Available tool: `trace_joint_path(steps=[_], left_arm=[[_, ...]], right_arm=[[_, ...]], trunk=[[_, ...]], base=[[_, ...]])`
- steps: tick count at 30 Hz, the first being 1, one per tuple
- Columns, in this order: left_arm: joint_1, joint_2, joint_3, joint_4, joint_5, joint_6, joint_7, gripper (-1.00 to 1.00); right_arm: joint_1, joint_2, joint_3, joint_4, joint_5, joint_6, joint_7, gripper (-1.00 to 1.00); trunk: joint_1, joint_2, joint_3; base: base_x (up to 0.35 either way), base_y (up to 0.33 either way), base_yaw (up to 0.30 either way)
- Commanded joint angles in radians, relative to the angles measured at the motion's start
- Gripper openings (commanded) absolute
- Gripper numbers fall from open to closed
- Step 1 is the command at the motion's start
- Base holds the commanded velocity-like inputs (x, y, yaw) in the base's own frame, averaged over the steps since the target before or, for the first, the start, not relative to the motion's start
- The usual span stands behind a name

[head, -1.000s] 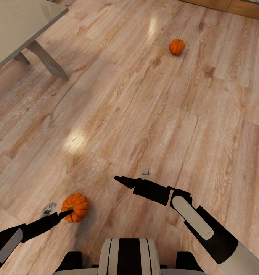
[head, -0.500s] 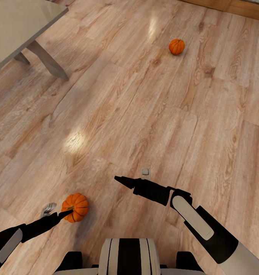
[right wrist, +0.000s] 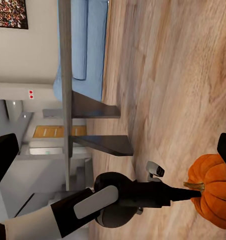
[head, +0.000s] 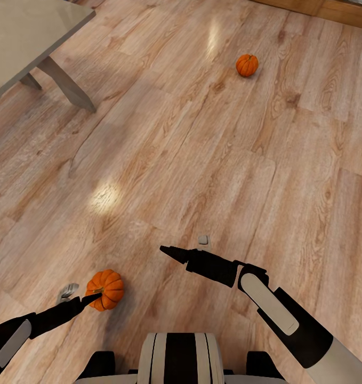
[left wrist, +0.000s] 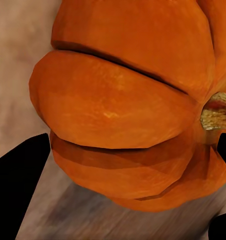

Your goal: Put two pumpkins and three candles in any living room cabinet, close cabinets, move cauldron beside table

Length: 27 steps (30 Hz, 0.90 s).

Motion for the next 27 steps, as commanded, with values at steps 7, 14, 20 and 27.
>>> trace_joint_path(steps=[7,14,20,27], left_arm=[[-0.001,0.001,0.001,0.002,-0.005,-0.006,0.009,-1.0],[-0.001,0.001,0.001,0.002,-0.005,-0.006,0.009,-1.0],[-0.001,0.001,0.001,0.001,-0.004,-0.006,0.009,-1.0],[-0.001,0.003,0.001,-0.001,-0.003,-0.004,0.009,-1.0]], right_arm=[[-0.001,-0.001,0.001,0.0,-0.007,0.003,0.0,1.0],[-0.001,-0.001,0.001,0.0,-0.007,0.003,0.0,1.0],[-0.001,-0.001,0.001,0.0,-0.008,0.003,0.0,1.0],[-0.001,-0.001,0.0,0.001,-0.012,0.003,-0.002,1.0]], trunk=[[0.0,0.0,0.0],[-0.002,0.001,0.015],[-0.004,0.002,0.038],[-0.008,0.004,0.065]], base=[[0.0,0.0,0.0],[0.0,0.0,0.0],[0.0,0.0,0.0],[0.0,0.0,0.0]])
